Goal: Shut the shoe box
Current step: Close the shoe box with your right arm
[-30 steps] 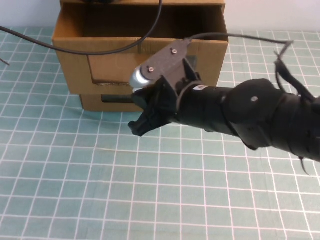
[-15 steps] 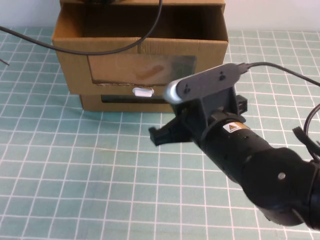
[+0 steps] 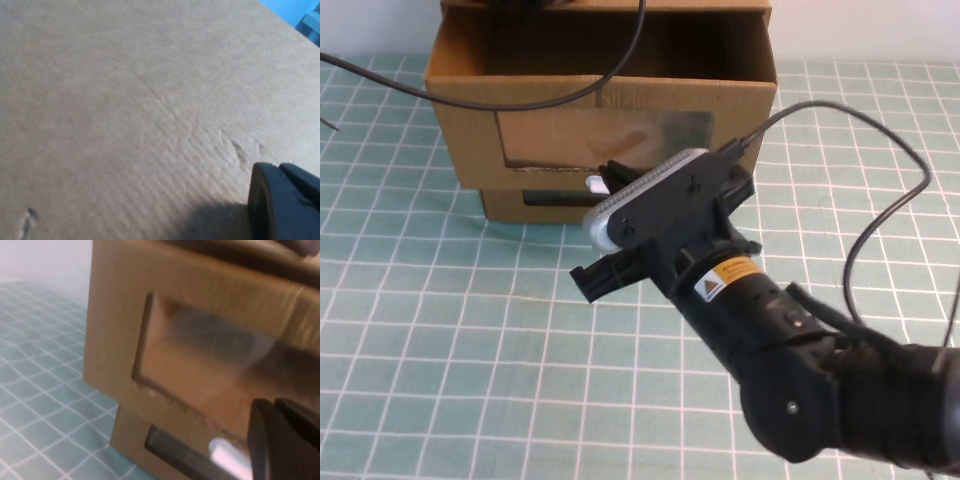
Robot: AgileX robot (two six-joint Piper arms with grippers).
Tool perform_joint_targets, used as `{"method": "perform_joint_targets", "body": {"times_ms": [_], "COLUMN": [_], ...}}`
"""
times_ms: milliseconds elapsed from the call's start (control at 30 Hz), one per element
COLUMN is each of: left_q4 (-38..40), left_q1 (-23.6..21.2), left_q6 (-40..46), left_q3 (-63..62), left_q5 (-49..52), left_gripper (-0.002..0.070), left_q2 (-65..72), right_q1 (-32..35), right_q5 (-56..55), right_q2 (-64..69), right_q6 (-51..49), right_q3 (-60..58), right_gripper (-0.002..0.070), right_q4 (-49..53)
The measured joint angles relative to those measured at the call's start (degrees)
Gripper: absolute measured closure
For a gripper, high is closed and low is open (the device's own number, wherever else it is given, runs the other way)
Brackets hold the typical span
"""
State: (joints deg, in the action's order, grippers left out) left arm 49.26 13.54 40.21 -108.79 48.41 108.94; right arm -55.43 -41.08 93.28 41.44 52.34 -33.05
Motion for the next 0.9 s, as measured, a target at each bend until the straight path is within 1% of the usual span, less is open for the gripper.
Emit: {"method": "perform_joint_targets", "body": {"times_ms": [233, 433, 633, 900], "left_q4": [0.00, 0.00, 0.04, 0.04], "left_q1": [0.00, 0.00, 0.00, 0.00], "left_q6": [0.00, 0.00, 0.00, 0.00], "left_q3": [0.00, 0.00, 0.00, 0.00], "left_q5": [0.00, 0.00, 0.00, -0.18], "left_gripper": [0.0680, 0.0680, 0.0680, 0.0680], "left_q2": [0.00, 0.00, 0.00, 0.00], "right_q1": [0.00, 0.00, 0.00, 0.00], "right_q5": [-4.80, -8.99, -10.40, -11.00], "right_q2": [5.12, 8.61, 11.62, 14.81], "right_q6": [-6.46, -8.63, -10.20, -10.52], "right_q3": [0.00, 0.00, 0.94, 6.29], "right_gripper": [0.0690, 0.0690, 0.0690, 0.0690], "right_q4": [0.92, -0.20, -2.44, -4.79]}}
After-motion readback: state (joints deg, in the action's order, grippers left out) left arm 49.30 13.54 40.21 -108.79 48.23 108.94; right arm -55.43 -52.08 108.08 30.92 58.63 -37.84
